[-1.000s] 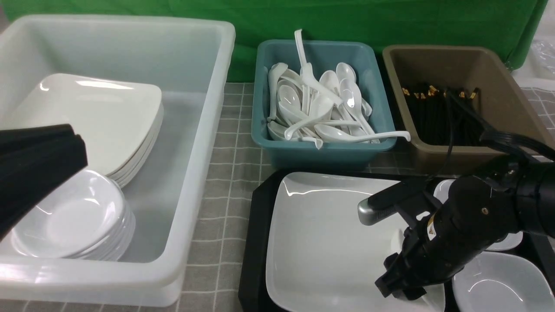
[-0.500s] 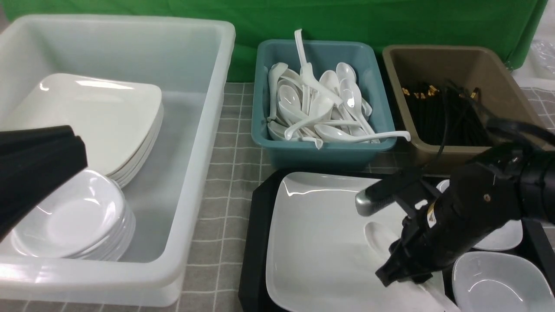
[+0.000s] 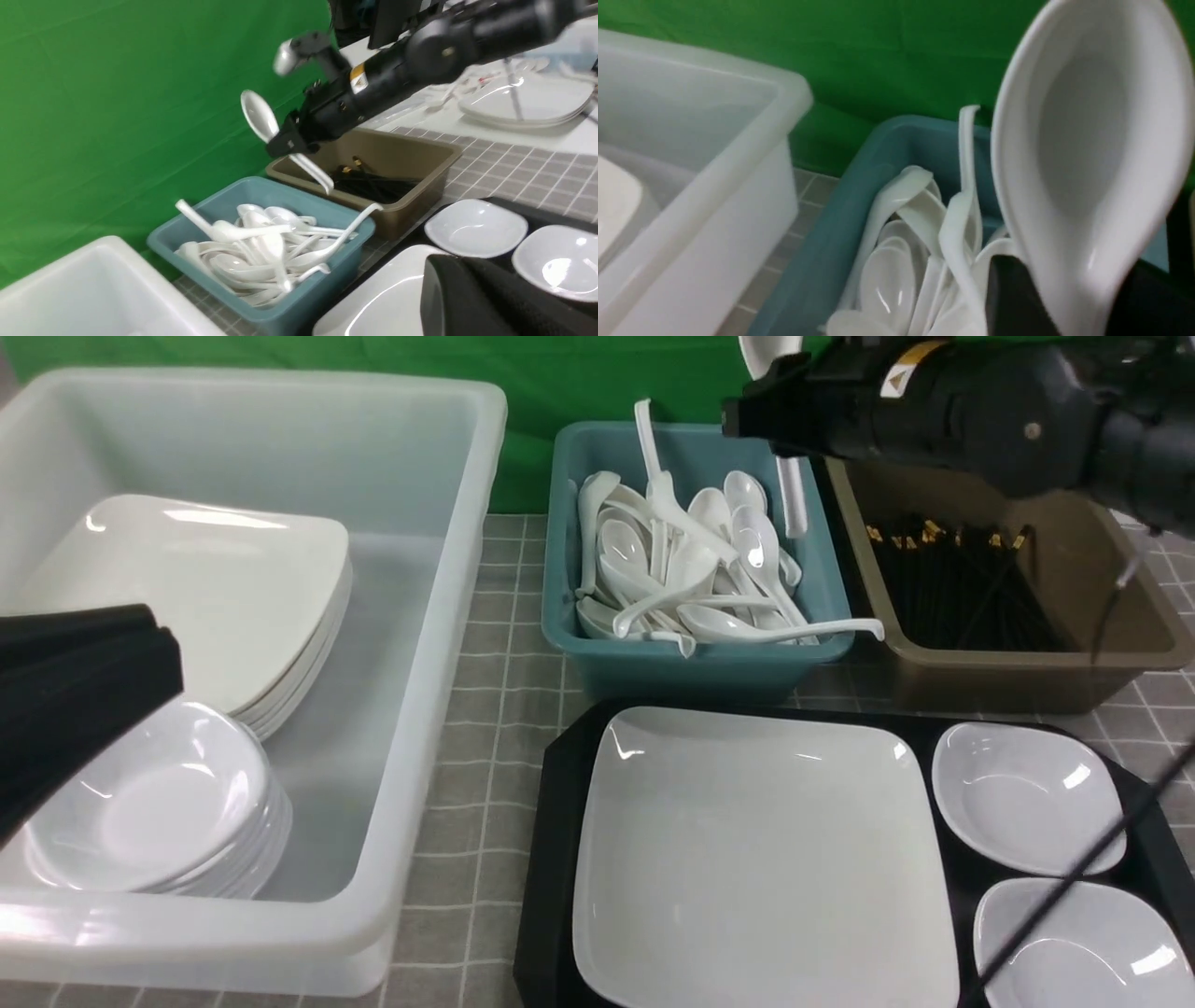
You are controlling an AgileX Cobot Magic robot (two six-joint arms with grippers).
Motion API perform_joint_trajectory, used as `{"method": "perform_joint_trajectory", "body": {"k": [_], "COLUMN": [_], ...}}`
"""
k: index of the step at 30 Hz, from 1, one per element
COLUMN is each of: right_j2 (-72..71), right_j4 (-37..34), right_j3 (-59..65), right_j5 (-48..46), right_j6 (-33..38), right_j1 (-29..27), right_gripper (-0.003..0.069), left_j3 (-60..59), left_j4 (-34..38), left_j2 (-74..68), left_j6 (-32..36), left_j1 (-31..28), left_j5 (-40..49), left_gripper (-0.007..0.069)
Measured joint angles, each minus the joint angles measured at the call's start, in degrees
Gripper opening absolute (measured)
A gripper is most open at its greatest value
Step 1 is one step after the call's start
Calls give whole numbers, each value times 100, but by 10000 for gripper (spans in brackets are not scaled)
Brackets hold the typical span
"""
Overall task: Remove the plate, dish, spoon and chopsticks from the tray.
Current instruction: Use the right arm to put the soup spoon into the small storage box in the middle, then use the right arm to grab a small plate from the dinner plate
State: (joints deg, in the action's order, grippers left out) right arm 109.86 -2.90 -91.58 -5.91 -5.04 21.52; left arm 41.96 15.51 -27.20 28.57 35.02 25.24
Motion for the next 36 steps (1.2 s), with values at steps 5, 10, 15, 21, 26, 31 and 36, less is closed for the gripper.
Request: {"method": "perform_joint_trajectory", "body": {"k": [5,10,15,21,26,31,36], "right_j2": [234,-509,-1680,-2781,-3195,-2938,-2458], "right_j4": [27,54,522,1208,1296,1395,1926], "right_j3": [-473,-498,343,2742,4526,5367,5439], "right_j5": [-1660,-3420,-5158,-5481,-4530,-3475,-3090], "right_j6": [152,768,648,-129,-485,-598,-761], "right_j1": [-92,-66,304,956,1171,1171,1171], "right_gripper": [557,434,386,472,555,571,570], "left_j3": [0,0,0,0,0,0,0], "left_j4": [-15,0,-94,-139,-139,-139,-139], "left_j2": [0,0,0,0,0,0,0], "left_j6": [0,0,0,0,0,0,0], "left_j1": [0,0,0,0,0,0,0], "left_j5": [6,23,109,128,142,150,169], "left_gripper": [20,20,20,20,20,20,20]}}
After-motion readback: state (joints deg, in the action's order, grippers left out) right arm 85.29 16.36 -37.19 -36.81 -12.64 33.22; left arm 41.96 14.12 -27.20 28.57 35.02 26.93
